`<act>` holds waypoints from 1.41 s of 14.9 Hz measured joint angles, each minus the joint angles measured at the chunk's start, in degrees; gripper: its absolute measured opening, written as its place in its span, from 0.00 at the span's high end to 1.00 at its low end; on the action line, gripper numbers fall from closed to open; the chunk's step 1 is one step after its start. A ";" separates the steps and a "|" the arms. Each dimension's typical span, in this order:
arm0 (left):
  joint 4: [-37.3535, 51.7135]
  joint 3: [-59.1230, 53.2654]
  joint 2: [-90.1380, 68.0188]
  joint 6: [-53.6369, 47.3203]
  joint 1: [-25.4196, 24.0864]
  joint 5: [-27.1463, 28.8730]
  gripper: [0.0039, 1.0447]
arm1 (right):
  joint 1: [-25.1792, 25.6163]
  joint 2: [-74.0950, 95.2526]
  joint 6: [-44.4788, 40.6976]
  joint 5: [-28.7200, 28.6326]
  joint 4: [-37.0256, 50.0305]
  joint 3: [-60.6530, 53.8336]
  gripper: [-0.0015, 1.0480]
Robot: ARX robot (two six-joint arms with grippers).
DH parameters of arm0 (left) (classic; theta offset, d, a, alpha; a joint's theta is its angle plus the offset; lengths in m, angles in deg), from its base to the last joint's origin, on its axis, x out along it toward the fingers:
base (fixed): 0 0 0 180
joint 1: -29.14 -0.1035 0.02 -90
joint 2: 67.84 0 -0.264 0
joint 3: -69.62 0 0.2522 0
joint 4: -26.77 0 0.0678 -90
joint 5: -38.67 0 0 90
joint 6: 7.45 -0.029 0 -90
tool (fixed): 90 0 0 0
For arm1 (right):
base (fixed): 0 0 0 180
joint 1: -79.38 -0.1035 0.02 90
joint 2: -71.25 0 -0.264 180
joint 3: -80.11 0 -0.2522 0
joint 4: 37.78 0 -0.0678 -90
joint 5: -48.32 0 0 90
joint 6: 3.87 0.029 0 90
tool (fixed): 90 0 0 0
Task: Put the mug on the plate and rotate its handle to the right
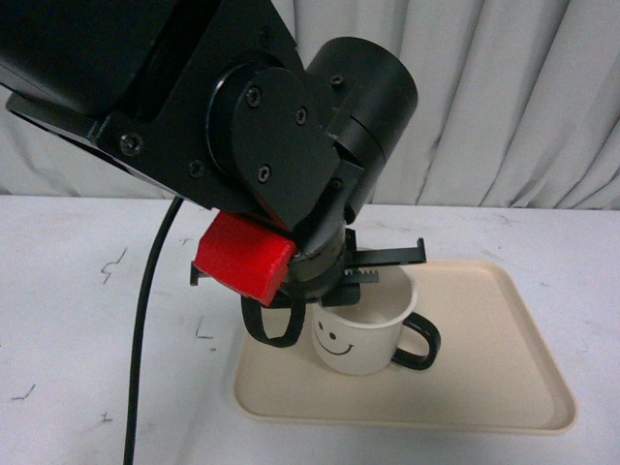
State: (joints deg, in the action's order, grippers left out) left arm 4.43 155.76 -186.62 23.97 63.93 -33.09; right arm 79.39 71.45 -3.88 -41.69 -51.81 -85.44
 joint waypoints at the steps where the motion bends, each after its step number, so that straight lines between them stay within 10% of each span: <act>1: 0.04 0.00 -0.02 0.17 0.44 0.11 0.97 | 0.00 0.00 0.00 0.00 0.00 0.00 0.06; 5: -0.15 0.07 -0.04 -0.66 1.92 -0.04 0.72 | 0.00 0.00 0.00 0.00 0.00 0.00 0.06; 7: 0.63 -1.88 7.63 -8.35 3.87 -1.88 0.24 | 0.00 0.00 0.00 0.00 0.00 0.00 0.06; 9: 7.93 -8.09 16.57 -14.97 2.75 -8.15 0.06 | 0.00 0.00 0.00 0.00 0.00 0.00 0.06; 12: 35.06 -27.17 39.47 -29.44 -1.38 -23.71 0.06 | 0.00 0.00 0.00 0.00 -0.02 0.00 0.06; 15: 46.66 -43.19 54.01 -30.42 -5.27 8.44 0.40 | 0.02 0.00 0.00 0.02 0.00 0.00 0.06; 18: 44.57 -61.33 70.64 -30.56 -19.34 -2.43 0.99 | 0.00 0.00 0.00 0.00 0.02 0.00 0.06; 21: 42.91 -64.24 75.69 -30.60 -22.75 -5.95 0.99 | 0.00 0.00 0.00 0.00 0.00 0.00 0.06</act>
State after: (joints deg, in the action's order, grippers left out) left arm 47.33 91.52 -110.93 -6.63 41.18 -39.03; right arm 79.39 71.45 -3.88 -41.69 -51.81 -85.44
